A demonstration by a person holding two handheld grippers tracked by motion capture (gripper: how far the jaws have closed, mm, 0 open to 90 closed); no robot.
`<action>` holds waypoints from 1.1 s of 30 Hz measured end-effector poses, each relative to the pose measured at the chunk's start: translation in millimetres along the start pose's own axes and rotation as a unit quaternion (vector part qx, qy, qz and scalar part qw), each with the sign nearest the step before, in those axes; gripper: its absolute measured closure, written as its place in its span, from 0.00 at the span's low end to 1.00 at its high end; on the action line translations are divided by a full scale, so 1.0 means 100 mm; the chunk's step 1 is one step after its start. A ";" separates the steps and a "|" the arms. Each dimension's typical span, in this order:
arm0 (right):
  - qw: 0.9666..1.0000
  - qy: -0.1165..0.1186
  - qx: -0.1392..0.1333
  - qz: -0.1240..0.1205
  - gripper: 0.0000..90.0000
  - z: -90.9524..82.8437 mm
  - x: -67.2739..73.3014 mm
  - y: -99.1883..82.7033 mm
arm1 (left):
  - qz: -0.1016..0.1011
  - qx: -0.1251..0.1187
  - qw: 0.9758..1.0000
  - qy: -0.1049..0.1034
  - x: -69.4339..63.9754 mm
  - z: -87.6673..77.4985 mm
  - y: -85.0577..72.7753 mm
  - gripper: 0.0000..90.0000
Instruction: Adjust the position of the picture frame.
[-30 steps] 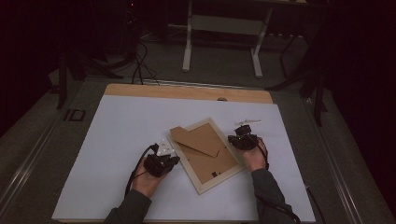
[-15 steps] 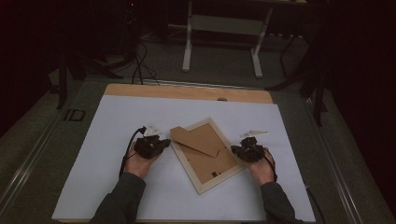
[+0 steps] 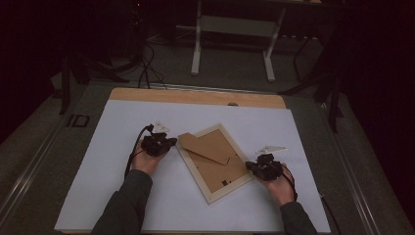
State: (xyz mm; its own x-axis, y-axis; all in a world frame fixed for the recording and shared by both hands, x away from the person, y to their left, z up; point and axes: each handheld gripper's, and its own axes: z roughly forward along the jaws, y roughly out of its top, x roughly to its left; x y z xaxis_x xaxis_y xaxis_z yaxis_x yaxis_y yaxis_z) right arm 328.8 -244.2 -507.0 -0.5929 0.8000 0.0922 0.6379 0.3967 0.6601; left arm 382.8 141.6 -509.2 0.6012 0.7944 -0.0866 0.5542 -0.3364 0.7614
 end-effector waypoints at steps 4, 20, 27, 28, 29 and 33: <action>1.000 0.003 0.005 -0.002 1.00 -0.06 0.02 -0.08 | -0.003 0.011 1.000 0.000 0.05 0.08 0.01 1.00; 1.000 0.015 0.007 -0.001 1.00 -0.25 0.10 -0.34 | -0.003 0.025 1.000 0.006 0.09 0.22 0.08 1.00; 1.000 0.022 0.011 -0.008 1.00 -0.22 0.17 -0.41 | -0.005 0.033 0.999 0.011 0.12 0.28 0.11 1.00; 1.000 0.022 0.010 -0.010 1.00 -0.22 0.18 -0.41 | -0.005 0.033 0.999 0.011 0.12 0.28 0.11 1.00; 1.000 0.023 0.012 -0.013 1.00 -0.22 0.19 -0.41 | -0.005 0.035 0.999 0.013 0.12 0.29 0.11 1.00; 0.999 0.027 0.015 -0.020 1.00 -0.21 0.24 -0.43 | -0.008 0.037 0.999 0.018 0.14 0.31 0.10 1.00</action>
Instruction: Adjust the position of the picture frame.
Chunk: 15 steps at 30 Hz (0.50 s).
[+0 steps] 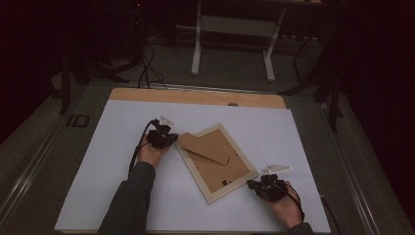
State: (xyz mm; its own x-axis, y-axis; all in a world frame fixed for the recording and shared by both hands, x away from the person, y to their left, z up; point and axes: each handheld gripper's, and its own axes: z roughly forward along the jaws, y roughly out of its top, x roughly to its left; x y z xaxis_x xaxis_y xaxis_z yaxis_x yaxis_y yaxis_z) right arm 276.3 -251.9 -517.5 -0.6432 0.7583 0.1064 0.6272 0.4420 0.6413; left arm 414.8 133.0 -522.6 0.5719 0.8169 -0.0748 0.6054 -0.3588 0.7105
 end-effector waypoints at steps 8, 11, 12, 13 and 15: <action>1.000 0.002 -0.004 0.005 1.00 0.01 0.03 -0.02 | 0.001 0.012 1.000 0.006 0.02 0.02 -0.02 1.00; 1.000 0.003 -0.005 0.006 1.00 0.01 0.03 -0.02 | 0.002 0.015 1.000 0.006 0.01 0.02 -0.02 1.00; 1.000 0.002 -0.005 0.003 1.00 0.01 0.04 -0.02 | 0.002 0.016 1.000 0.006 0.01 0.02 -0.03 1.00; 1.000 0.002 -0.004 0.001 1.00 0.01 0.05 -0.02 | 0.003 0.017 1.000 0.007 0.02 0.02 -0.03 1.00; 1.000 0.002 -0.004 0.000 1.00 0.01 0.06 -0.02 | 0.004 0.019 1.000 0.007 0.01 0.02 -0.03 1.00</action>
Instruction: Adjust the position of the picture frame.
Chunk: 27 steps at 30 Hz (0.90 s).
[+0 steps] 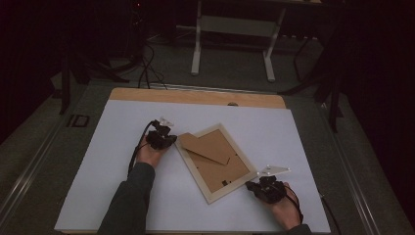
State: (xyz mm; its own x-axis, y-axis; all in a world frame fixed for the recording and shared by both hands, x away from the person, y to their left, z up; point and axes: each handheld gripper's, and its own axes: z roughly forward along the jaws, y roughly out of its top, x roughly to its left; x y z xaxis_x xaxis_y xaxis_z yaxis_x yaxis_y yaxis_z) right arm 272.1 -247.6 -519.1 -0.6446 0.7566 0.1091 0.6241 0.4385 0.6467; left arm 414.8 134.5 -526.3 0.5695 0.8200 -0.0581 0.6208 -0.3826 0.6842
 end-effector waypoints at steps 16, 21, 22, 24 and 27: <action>1.000 -0.006 0.010 0.000 1.00 0.04 0.00 -0.02 | 0.004 0.009 1.000 -0.008 -0.01 -0.01 -0.03 1.00; 1.000 -0.011 0.009 0.007 1.00 0.04 -0.05 0.00 | 0.017 0.016 1.000 -0.017 -0.04 -0.02 -0.06 1.00; 1.000 -0.012 0.009 0.010 1.00 0.04 -0.07 0.00 | 0.018 0.016 0.999 -0.021 -0.04 -0.04 -0.07 1.00; 1.000 -0.015 0.009 0.012 1.00 0.05 -0.09 0.01 | 0.021 0.017 0.999 -0.022 -0.05 -0.05 -0.08 1.00; 1.000 -0.018 0.009 0.013 1.00 0.06 -0.12 0.03 | 0.022 0.018 0.999 -0.026 -0.05 -0.05 -0.09 1.00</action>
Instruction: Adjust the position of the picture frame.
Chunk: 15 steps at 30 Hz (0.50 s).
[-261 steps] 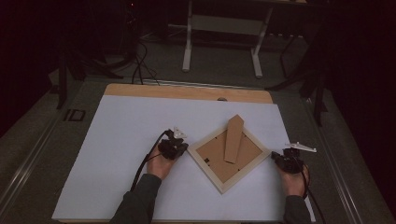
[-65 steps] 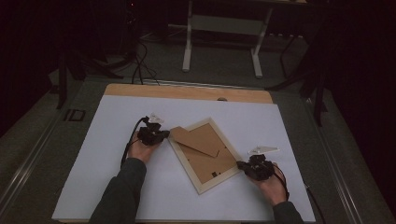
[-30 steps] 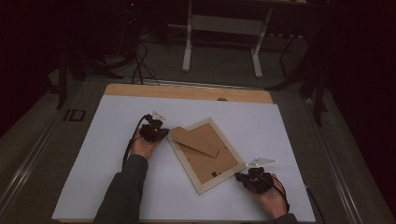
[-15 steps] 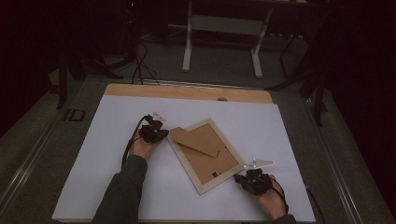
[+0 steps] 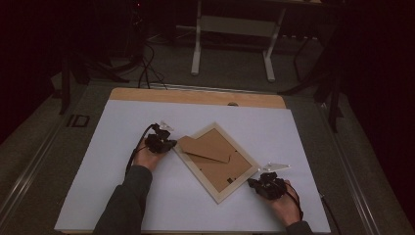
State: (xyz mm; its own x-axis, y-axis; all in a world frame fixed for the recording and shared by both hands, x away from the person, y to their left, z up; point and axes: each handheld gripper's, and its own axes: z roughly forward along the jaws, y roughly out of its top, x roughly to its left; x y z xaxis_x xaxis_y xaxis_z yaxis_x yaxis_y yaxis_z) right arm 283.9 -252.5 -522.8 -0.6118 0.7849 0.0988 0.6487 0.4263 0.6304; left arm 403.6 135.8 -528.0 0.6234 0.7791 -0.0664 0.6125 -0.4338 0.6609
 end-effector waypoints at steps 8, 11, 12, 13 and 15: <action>1.000 -0.003 -0.001 0.009 1.00 0.04 -0.06 0.06 | -0.001 -0.001 1.000 -0.002 -0.01 0.02 0.02 1.00; 1.000 -0.004 -0.001 0.014 1.00 0.05 -0.07 0.08 | -0.002 0.000 1.000 -0.002 -0.01 0.01 0.01 1.00; 1.000 -0.004 -0.002 0.013 1.00 0.06 -0.07 0.09 | -0.003 -0.001 1.000 -0.002 -0.01 0.01 0.01 1.00; 1.000 -0.005 -0.002 0.012 1.00 0.07 -0.07 0.10 | -0.004 -0.001 1.000 -0.003 -0.01 0.01 0.01 1.00; 1.000 -0.007 -0.001 0.015 1.00 0.09 -0.06 0.12 | -0.010 -0.003 1.000 -0.006 0.00 0.01 0.00 1.00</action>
State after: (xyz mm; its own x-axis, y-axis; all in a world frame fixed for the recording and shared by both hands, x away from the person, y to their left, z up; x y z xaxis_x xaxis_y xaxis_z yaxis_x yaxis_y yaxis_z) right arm 299.0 -248.1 -522.6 -0.5852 0.8037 0.1078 0.6664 0.4009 0.6287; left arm 403.5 135.5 -528.9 0.6173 0.7818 -0.0878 0.6210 -0.4157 0.6645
